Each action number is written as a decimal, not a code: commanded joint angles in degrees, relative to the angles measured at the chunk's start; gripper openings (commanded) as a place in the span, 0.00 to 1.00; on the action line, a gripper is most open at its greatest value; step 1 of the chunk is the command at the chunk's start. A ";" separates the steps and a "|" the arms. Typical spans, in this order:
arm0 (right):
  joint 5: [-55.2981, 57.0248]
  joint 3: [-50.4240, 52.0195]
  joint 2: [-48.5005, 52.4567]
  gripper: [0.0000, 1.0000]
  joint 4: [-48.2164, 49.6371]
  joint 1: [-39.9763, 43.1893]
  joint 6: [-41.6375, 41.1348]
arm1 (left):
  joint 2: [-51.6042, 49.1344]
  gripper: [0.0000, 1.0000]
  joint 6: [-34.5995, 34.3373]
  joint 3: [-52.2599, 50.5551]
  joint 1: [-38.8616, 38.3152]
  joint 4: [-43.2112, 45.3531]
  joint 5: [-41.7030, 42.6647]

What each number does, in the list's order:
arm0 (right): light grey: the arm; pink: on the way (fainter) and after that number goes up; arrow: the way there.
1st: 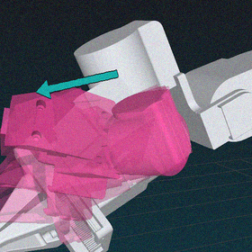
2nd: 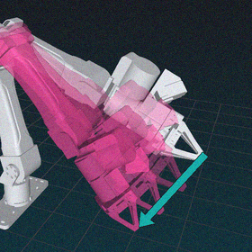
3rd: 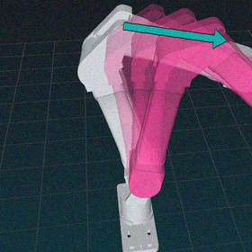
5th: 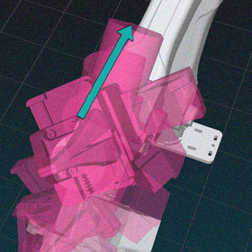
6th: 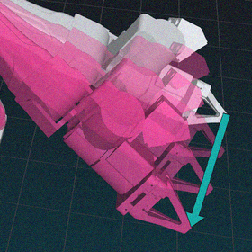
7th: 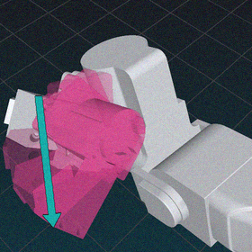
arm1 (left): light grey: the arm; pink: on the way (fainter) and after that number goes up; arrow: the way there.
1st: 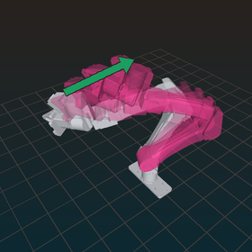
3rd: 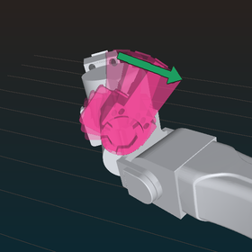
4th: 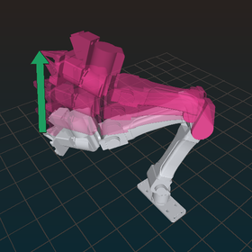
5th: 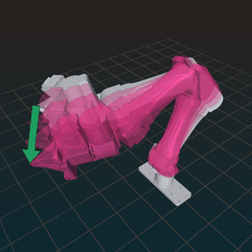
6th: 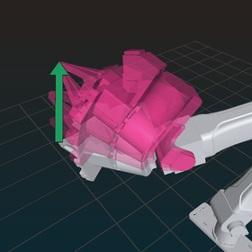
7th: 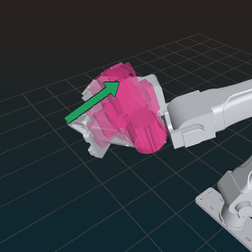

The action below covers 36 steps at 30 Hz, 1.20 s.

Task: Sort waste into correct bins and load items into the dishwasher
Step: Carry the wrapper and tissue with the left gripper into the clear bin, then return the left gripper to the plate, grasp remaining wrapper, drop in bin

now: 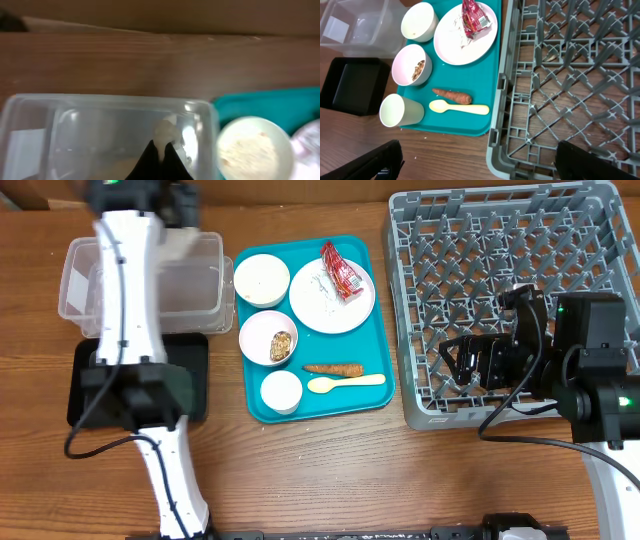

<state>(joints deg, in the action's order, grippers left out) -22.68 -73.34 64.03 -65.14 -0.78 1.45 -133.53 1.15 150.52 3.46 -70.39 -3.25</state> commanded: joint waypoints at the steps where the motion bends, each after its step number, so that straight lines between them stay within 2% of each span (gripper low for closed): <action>1: -0.50 -1.29 -0.13 1.00 0.24 0.26 -0.13 | -0.24 0.15 -1.57 -4.09 2.23 4.22 0.98; 6: -0.50 -1.29 -0.13 1.00 -0.15 0.26 -0.15 | -0.24 0.50 -1.57 -9.42 3.65 10.97 0.98; 7: -0.50 -1.29 -0.13 1.00 -0.15 0.26 -0.15 | -0.24 0.55 -1.57 -10.27 3.65 11.43 0.98; 10: -0.50 -1.29 -0.13 1.00 -0.13 0.26 -0.15 | -0.13 0.80 -1.55 -10.82 3.37 11.50 2.89; 12: -0.50 -1.29 -0.13 1.00 -0.13 0.26 -0.15 | 0.28 0.84 -0.70 -9.31 3.17 10.69 7.89; 13: -0.50 -1.29 -0.13 1.00 -0.13 0.26 -0.15 | 0.94 0.86 4.22 -6.51 2.10 8.96 20.68; 14: -0.50 -1.29 -0.13 1.00 -0.11 0.26 -0.15 | 1.11 0.85 6.10 -5.57 1.05 8.55 25.57; 16: -0.50 -1.29 -0.13 1.00 -0.17 0.26 -0.13 | 1.11 0.85 6.34 -5.18 -2.29 8.44 28.33; 19: -0.50 -1.29 -0.13 1.00 -0.24 0.26 -0.13 | -0.35 0.88 3.65 -6.54 -9.73 8.83 22.67; 22: -0.50 -1.29 -0.13 1.00 -0.35 0.26 -0.13 | -2.49 0.89 -6.91 -8.98 -17.44 9.81 12.46; 25: -0.50 -1.29 -0.13 1.00 -0.85 0.26 -0.11 | -5.92 0.91 -11.08 -8.98 -22.49 10.16 7.10; 27: -0.48 -1.29 -0.13 1.00 -1.38 0.26 -0.11 | -8.35 1.00 -13.55 -8.98 -24.94 10.43 3.13; 28: -0.48 -1.29 -0.13 1.00 -1.66 0.26 -0.11 | -10.51 1.00 -17.35 -8.98 -26.49 10.86 1.29; 31: -0.48 -1.29 -0.13 1.00 -1.90 0.26 -0.11 | -12.92 1.00 -20.94 -8.98 -27.56 11.93 1.42; 36: -0.48 -1.29 -0.13 1.00 -2.03 0.26 -0.09 | -17.49 0.99 -21.33 -9.01 -28.26 12.57 4.24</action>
<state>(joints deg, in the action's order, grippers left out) -22.70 -73.34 64.03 -67.18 -0.78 1.48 -149.01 -17.78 141.67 -24.58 -58.04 0.75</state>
